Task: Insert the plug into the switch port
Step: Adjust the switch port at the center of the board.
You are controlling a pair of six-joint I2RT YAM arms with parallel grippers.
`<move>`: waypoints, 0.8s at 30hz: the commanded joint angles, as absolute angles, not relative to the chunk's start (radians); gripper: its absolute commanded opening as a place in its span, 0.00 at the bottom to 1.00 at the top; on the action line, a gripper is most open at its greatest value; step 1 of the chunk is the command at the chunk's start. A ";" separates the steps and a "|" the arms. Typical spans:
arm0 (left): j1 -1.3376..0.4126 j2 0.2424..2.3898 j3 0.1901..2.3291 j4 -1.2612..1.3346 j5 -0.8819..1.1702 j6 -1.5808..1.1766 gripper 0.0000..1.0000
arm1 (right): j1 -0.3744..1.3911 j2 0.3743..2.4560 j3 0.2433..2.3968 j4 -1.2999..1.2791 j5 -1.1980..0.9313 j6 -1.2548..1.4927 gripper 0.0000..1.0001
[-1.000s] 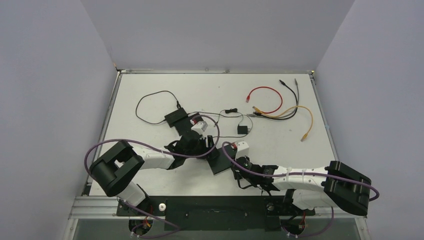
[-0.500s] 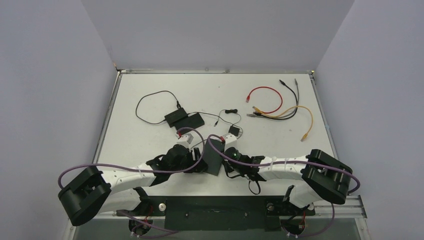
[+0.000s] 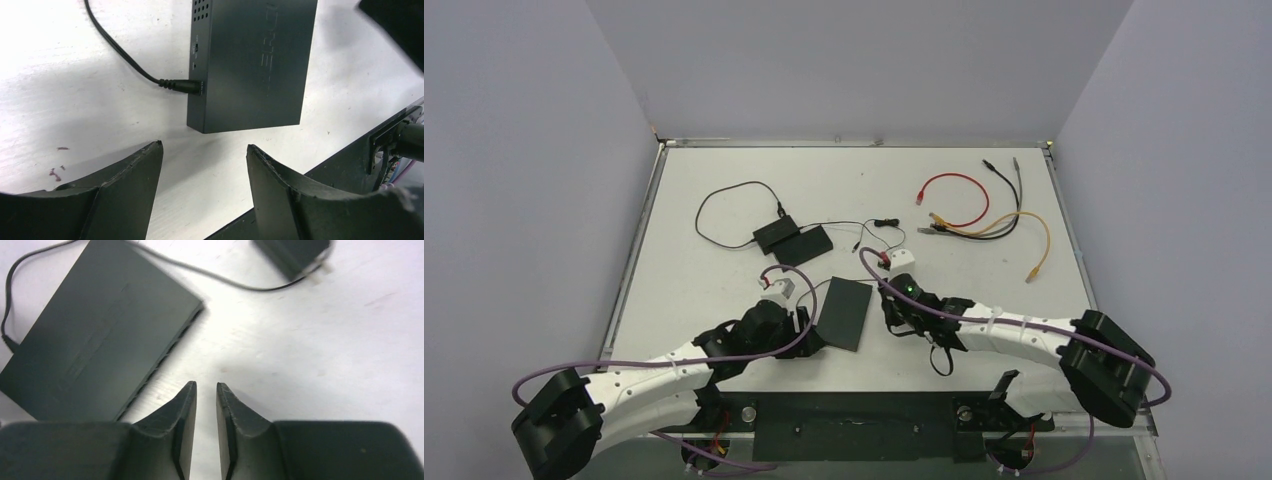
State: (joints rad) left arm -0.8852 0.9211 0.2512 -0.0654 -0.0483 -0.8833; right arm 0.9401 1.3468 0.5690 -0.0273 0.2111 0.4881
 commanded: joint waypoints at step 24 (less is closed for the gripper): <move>-0.857 0.835 0.328 -0.132 -0.018 -0.735 0.70 | 0.443 1.440 0.952 -0.126 0.369 0.007 0.68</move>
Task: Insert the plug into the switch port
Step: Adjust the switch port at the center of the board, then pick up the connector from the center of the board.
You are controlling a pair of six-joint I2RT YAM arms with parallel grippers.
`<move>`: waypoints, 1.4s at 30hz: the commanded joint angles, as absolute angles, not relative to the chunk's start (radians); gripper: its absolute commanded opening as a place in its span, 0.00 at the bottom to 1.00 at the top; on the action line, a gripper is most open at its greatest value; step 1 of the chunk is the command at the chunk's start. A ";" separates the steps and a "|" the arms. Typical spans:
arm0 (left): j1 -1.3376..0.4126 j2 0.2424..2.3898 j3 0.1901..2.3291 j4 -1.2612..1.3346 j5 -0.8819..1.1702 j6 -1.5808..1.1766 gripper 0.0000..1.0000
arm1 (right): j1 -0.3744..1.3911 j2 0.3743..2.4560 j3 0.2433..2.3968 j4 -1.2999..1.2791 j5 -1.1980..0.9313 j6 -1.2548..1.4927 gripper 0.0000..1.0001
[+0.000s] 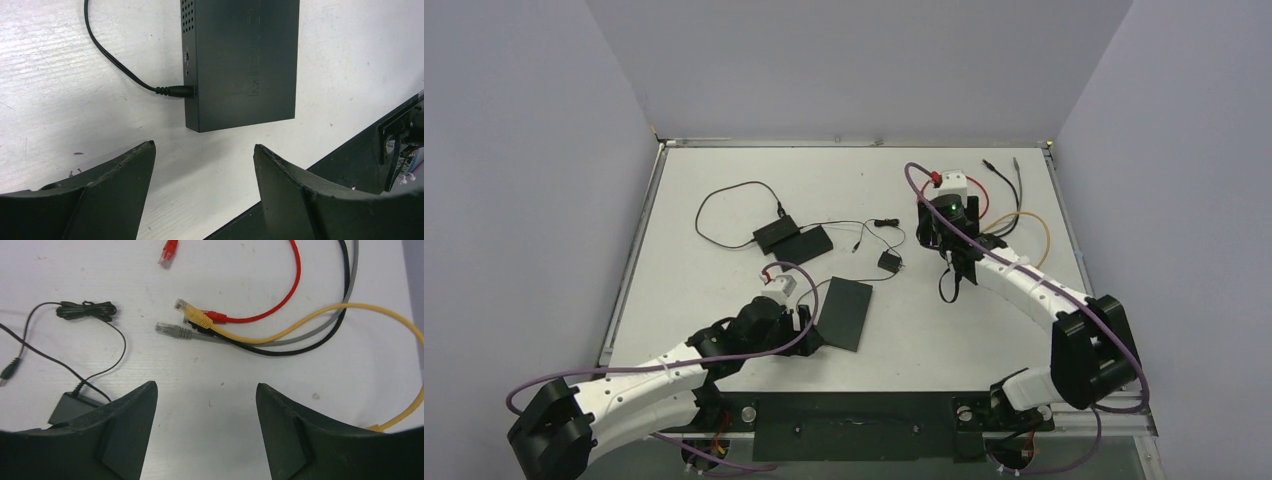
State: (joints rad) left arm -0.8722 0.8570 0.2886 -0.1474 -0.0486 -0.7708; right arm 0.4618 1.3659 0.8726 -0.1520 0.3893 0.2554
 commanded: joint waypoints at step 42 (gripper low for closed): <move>-0.711 0.899 0.324 -0.065 0.180 -0.648 0.72 | 0.273 1.933 1.360 -0.357 0.113 -0.322 0.12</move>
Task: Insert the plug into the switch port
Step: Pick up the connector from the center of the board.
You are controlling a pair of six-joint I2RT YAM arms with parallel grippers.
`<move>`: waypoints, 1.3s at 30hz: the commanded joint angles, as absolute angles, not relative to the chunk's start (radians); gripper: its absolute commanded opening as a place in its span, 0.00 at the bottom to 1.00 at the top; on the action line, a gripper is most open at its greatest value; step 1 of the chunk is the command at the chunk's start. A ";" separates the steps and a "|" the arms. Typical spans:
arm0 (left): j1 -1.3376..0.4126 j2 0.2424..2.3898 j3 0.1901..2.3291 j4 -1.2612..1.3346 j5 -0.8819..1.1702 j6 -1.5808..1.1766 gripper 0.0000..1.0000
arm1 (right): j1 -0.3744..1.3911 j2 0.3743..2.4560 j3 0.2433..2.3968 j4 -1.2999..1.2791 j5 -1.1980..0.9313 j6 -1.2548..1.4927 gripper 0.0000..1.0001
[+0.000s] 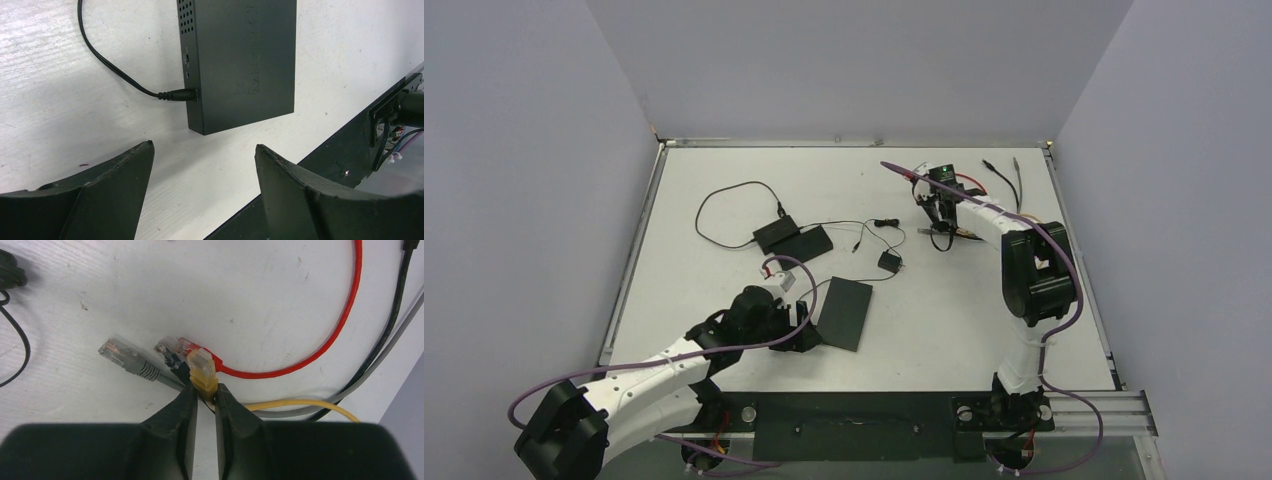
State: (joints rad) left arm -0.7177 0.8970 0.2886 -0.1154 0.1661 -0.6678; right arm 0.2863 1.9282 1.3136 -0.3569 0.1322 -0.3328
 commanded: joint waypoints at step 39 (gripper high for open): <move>-0.710 0.773 0.576 -0.276 0.197 -0.566 0.72 | 0.561 1.076 1.267 -0.335 0.180 -0.224 0.00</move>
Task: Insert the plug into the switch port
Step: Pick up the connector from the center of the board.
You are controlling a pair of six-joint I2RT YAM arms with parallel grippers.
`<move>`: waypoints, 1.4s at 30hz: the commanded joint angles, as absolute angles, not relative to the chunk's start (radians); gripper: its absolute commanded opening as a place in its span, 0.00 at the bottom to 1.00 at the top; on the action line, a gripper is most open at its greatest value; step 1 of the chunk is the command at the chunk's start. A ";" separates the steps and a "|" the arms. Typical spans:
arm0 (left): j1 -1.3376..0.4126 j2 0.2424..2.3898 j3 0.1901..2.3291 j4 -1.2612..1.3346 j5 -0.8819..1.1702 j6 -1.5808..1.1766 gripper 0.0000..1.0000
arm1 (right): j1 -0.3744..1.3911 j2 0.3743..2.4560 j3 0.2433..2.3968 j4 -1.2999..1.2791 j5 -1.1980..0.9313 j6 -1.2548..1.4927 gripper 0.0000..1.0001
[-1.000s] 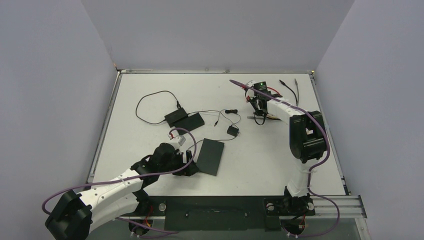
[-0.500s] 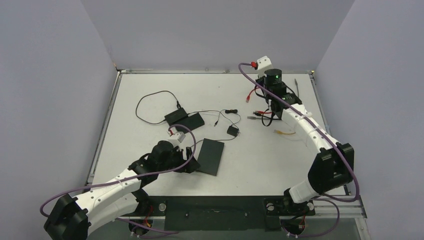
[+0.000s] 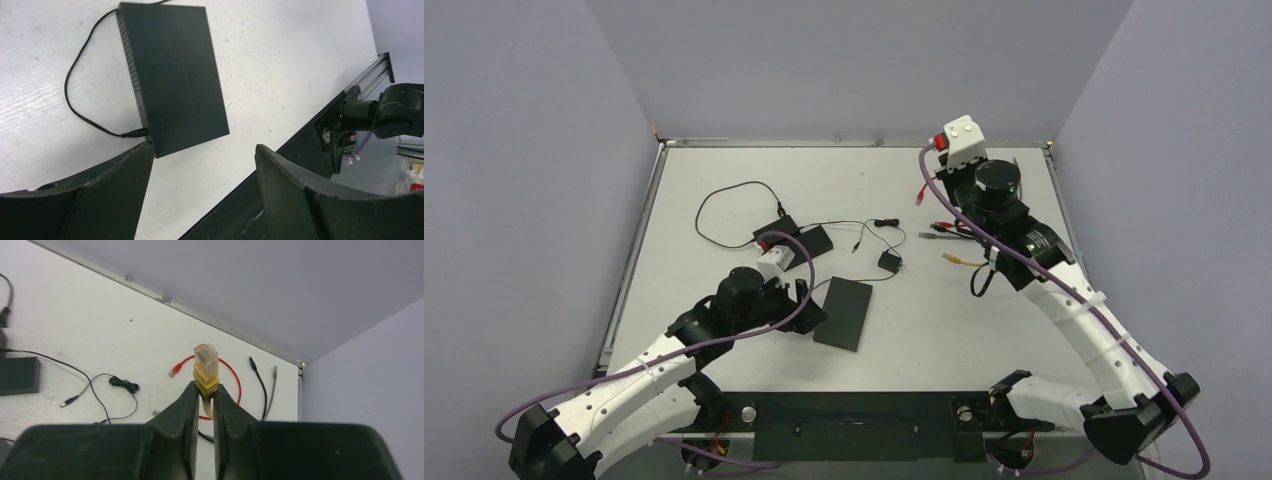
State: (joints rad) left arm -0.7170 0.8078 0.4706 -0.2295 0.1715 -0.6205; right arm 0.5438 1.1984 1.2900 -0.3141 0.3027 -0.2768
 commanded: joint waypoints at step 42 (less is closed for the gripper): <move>-0.710 0.657 0.912 -0.286 0.648 -0.546 0.76 | 0.996 1.109 1.193 -0.620 -0.667 -0.009 0.00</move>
State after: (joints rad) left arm -0.7158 0.6399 0.9077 -0.3416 0.6380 -0.4866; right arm 0.9463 1.0924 1.1969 -0.6987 -0.8516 -0.0288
